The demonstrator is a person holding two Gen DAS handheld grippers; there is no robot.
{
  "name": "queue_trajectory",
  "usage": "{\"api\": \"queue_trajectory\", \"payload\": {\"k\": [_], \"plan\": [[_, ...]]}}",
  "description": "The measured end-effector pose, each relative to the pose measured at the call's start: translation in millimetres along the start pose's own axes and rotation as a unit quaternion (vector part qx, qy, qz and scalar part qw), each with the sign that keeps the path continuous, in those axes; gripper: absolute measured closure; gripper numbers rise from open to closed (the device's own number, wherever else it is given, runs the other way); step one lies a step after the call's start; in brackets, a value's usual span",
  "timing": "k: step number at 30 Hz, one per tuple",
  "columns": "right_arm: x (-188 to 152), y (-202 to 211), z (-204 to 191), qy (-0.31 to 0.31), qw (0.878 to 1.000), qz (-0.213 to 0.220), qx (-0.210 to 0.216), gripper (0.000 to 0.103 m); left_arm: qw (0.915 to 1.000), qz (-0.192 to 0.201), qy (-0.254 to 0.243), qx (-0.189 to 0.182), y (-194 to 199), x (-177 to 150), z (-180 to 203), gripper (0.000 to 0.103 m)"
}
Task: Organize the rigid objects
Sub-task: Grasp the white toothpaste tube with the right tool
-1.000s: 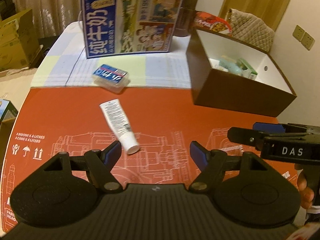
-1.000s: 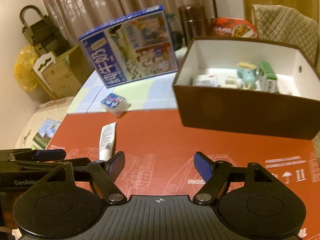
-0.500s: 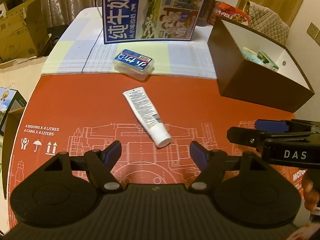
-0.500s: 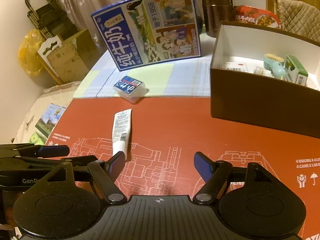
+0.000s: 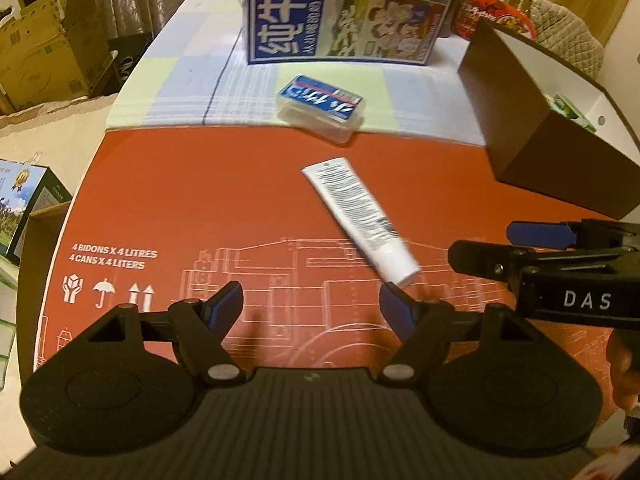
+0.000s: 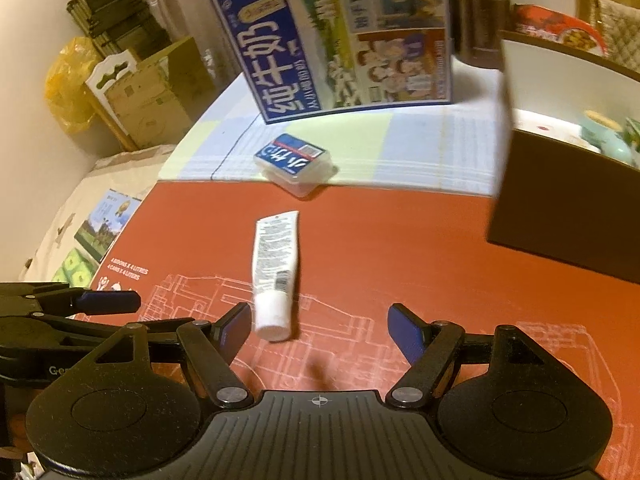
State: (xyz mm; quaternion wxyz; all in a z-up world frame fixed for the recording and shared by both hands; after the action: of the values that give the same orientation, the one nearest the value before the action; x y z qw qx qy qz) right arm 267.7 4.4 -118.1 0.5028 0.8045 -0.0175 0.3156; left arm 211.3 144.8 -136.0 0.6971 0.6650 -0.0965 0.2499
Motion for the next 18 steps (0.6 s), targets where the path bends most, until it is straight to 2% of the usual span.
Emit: {"api": "queue_trajectory", "payload": {"k": [6, 8, 10, 18], "plan": [[6, -30, -18, 0.025, 1.000, -0.003, 0.008, 0.031, 0.9999, -0.008, 0.006, 0.010, -15, 1, -24, 0.031], [7, -41, -23, 0.036, 0.999, -0.003, 0.006, 0.033, 0.9999, -0.008, 0.005, 0.013, -19, 3, -30, 0.033], [8, -52, -27, 0.049, 0.999, -0.004, 0.004, 0.040, 0.9999, -0.007, 0.005, 0.014, -23, 5, -36, 0.033], [12, -85, -32, 0.073, 0.997, -0.009, -0.007, 0.050, 0.9999, -0.005, -0.007, 0.015, -35, 14, -50, 0.033]]}}
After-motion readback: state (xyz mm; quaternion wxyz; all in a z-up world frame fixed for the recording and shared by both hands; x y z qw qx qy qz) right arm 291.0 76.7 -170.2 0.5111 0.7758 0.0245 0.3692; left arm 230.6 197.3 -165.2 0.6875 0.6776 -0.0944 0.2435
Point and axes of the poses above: each gripper's, at about its wrist camera, not at the fingertips, and y roughly against the way its jaws point, z to its right, x to its top, the point moved 7 cm from there along -y, roughly the way its jaws point, and after that the axes turned 1 degree about -z, right-handed, at the moved point
